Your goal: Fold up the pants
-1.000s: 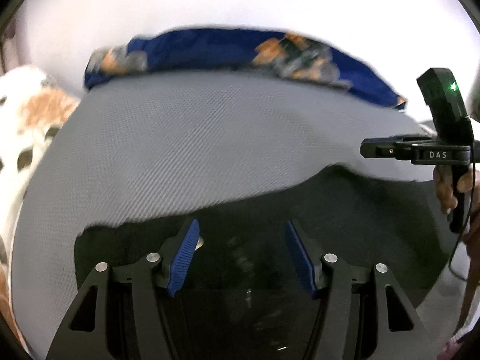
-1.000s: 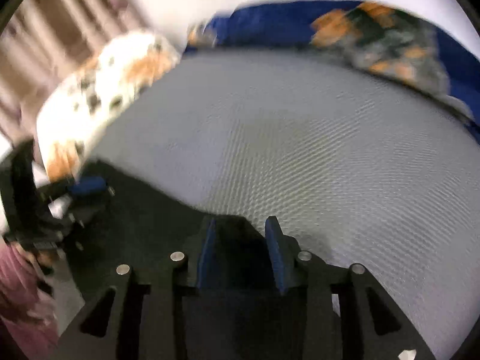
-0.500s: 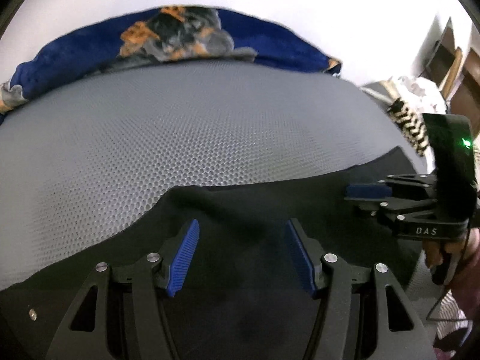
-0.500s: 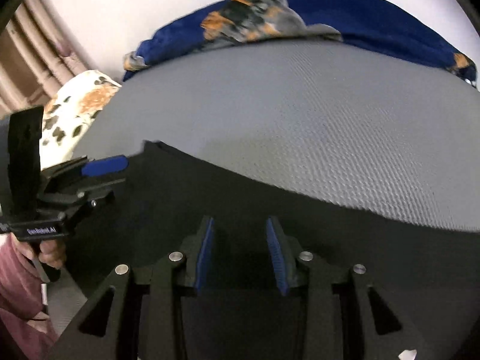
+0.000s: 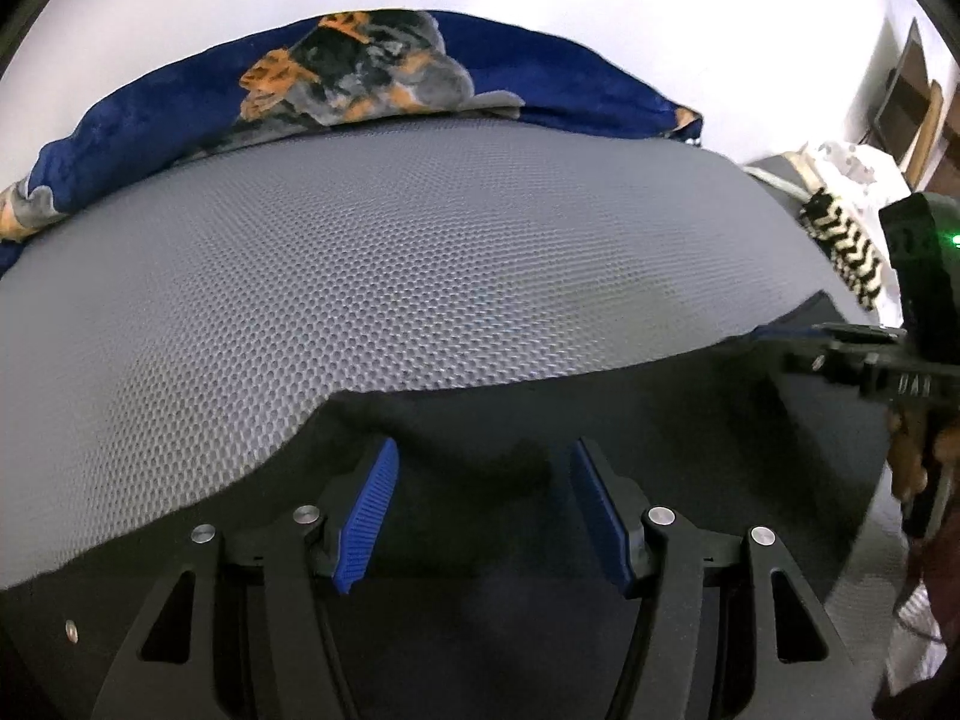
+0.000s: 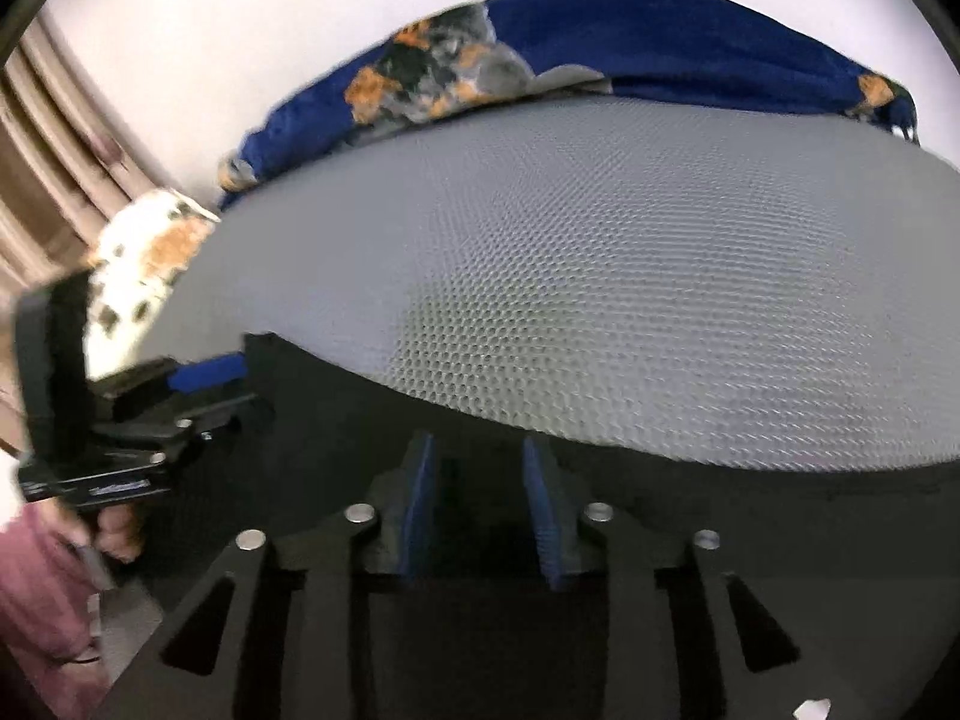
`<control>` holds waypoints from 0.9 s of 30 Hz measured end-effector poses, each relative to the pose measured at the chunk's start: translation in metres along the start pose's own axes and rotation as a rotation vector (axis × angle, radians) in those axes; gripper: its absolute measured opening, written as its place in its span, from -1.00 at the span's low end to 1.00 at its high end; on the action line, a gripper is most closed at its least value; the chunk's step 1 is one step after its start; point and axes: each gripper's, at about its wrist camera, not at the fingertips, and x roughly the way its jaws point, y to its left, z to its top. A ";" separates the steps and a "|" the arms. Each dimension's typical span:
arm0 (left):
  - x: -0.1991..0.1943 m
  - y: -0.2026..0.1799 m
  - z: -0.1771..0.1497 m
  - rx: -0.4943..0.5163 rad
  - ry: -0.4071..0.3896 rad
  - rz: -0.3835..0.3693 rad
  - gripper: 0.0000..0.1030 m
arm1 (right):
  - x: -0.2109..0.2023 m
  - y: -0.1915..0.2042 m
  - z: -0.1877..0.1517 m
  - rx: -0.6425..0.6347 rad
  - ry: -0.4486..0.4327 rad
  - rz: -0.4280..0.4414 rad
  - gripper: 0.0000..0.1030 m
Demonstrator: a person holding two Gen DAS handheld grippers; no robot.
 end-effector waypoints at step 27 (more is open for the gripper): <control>0.015 -0.099 -0.025 0.062 0.138 -0.047 0.19 | -0.143 -0.271 -0.108 0.408 0.010 0.030 -0.43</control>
